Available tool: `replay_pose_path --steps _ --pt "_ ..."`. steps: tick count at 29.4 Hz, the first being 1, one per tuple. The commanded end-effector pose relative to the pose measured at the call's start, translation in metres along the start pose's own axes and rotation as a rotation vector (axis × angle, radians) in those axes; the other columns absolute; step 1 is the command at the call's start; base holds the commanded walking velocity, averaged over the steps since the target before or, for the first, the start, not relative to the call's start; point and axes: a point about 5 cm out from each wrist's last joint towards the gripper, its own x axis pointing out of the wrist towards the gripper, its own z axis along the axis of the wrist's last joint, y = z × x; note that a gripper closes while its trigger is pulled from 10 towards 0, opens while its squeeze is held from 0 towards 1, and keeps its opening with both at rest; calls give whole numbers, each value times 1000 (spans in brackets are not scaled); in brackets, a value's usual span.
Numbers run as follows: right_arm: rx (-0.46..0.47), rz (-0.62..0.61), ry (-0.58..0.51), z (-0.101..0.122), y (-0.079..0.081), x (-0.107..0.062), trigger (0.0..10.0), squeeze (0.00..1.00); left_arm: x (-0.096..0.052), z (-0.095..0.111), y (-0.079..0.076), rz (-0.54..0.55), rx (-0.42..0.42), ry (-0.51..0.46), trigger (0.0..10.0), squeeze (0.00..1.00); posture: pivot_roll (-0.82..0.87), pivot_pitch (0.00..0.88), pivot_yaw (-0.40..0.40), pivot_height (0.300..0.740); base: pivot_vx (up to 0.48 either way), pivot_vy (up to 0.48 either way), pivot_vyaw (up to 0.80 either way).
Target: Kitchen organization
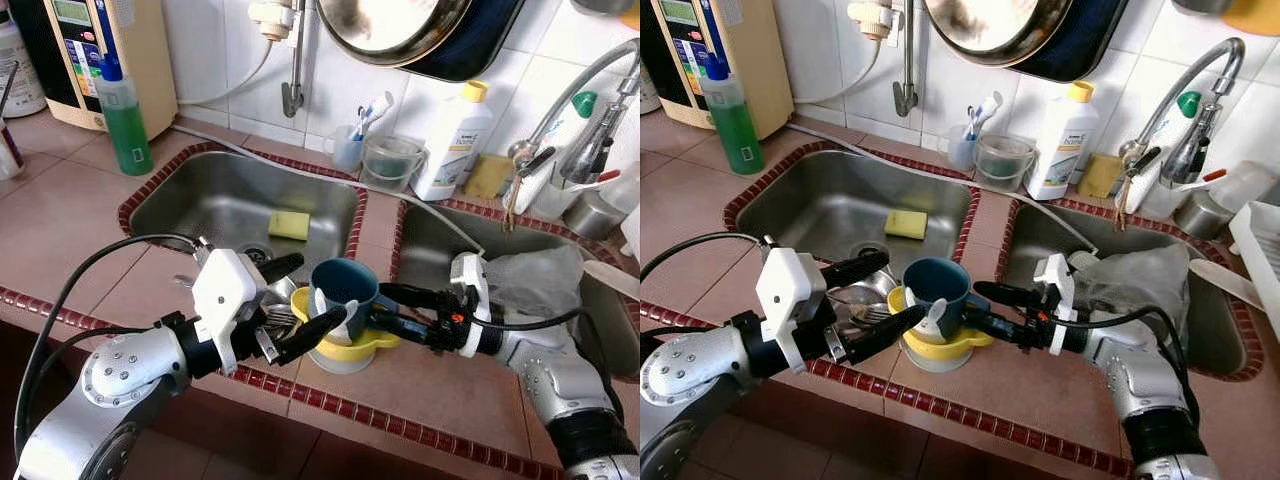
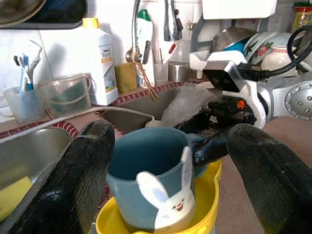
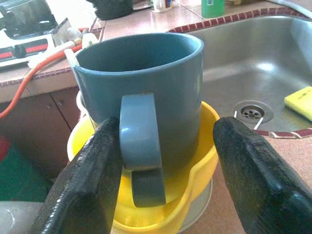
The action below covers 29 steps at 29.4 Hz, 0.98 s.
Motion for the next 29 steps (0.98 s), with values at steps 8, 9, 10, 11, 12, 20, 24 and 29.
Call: replay_pose_path --steps 8,9,10,11,12,20,24,29 --pt "6 8 3 2 -3 -4 0 0 1 8 -1 -4 15 -23 10000 0 197 0 -126 740 0 0 0" --pt "7 10 2 2 -3 -4 0 0 1 8 -1 -3 15 -23 10000 0 196 0 -127 740 0 0 0" --pt "8 11 2 2 -3 -5 0 0 1 8 -2 -3 14 -23 10000 0 196 0 -127 740 0 0 0" --pt "10 18 6 2 -2 -6 0 0 1 8 -1 -4 15 -22 10000 0 196 0 -127 740 0 0 0" --pt "13 23 7 2 -2 -6 0 0 1 8 -1 -4 14 -22 10000 0 196 0 -127 740 0 0 0" --pt "26 42 -4 4 -1 -8 0 0 2 5 -4 -19 7 -12 10000 0 191 0 -129 740 0 0 0" --pt "28 48 -10 6 -1 -8 0 0 1 2 -10 -54 0 4 10000 0 189 0 -127 740 0 0 0" --pt "31 53 -19 8 -1 -7 0 0 1 1 -12 -70 -1 9 10000 0 193 0 -128 740 0 0 0"
